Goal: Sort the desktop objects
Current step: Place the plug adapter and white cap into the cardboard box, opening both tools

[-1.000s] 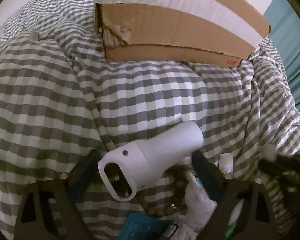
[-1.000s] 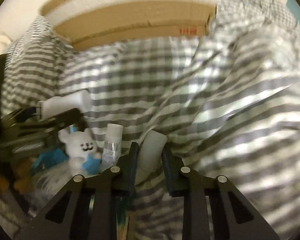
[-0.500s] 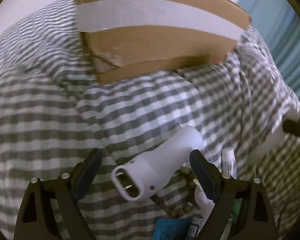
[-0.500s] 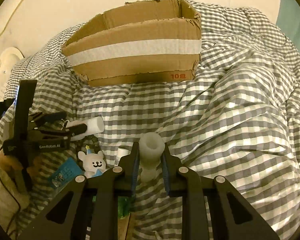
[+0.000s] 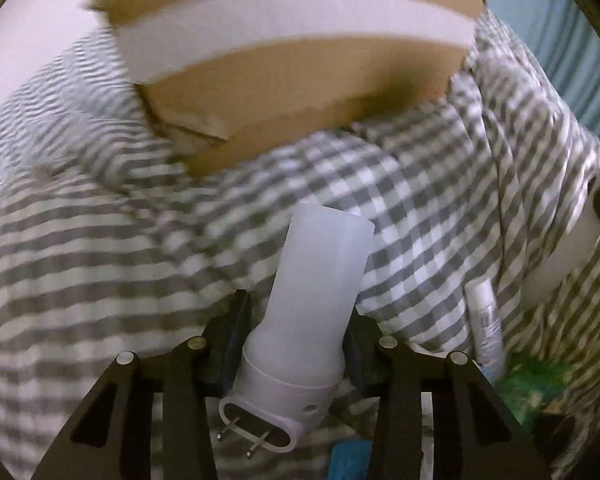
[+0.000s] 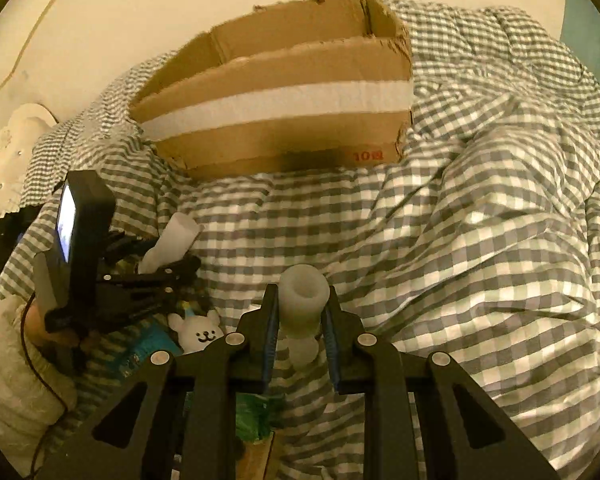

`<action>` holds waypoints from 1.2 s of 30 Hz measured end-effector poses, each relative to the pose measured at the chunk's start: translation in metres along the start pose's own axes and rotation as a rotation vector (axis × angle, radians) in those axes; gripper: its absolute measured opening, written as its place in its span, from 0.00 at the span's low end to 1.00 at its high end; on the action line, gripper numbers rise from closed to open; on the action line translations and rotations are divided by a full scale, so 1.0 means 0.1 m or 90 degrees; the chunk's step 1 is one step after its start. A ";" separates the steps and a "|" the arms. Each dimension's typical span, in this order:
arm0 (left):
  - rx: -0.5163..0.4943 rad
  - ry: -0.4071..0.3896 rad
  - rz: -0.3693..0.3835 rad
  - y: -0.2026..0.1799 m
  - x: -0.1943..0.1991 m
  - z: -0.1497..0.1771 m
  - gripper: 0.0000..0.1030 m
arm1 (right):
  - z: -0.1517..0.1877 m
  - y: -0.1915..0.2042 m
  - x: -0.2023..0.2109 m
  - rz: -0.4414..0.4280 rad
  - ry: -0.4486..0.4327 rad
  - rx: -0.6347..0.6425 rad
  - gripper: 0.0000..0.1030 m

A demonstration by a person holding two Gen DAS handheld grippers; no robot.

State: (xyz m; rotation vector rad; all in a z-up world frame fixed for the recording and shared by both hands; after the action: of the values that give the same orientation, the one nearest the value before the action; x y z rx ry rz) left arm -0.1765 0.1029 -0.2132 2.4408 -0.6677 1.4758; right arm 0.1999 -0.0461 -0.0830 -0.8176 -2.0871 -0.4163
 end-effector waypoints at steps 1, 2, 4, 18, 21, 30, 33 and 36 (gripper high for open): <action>0.011 -0.001 -0.002 0.03 0.07 0.01 0.42 | -0.01 0.02 0.03 -0.001 -0.005 0.004 0.19; 0.026 -0.006 -0.002 0.07 0.17 0.01 0.42 | -0.02 0.04 0.08 -0.002 -0.013 0.007 0.19; 0.050 -0.025 -0.005 0.12 0.35 0.00 0.42 | -0.05 0.08 0.16 -0.006 -0.025 0.009 0.19; 0.104 -0.190 0.042 0.27 1.51 -1.06 0.42 | -1.03 0.46 0.98 -0.067 -0.165 0.076 0.19; 0.121 -0.216 0.041 0.26 1.57 -1.44 0.42 | -1.42 0.49 1.13 -0.055 -0.200 0.096 0.19; 0.172 -0.170 0.032 0.33 0.69 -2.03 0.42 | -2.32 0.25 0.64 -0.017 -0.188 0.131 0.19; 0.152 -0.155 0.005 0.30 0.42 -2.00 0.44 | -2.40 0.02 0.24 -0.003 -0.153 0.109 0.19; 0.132 -0.166 -0.013 0.28 0.33 -1.98 0.72 | -2.42 -0.14 -0.01 0.019 -0.120 0.088 0.22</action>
State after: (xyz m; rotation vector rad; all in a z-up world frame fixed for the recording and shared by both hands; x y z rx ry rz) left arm -0.3321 0.1495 -0.0916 2.8216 -0.5582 1.2897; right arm 0.3325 -0.1892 0.0606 -0.8319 -2.2458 -0.1809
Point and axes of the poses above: each gripper's, at about its wrist camera, not at the fingertips, and x roughly against the way its jaws point, y to its left, z to its underside, the point moved 9 cm from there along -x, roughly the way its jaws point, and after that the axes turned 9 degrees about -z, right-handed, at the moved point
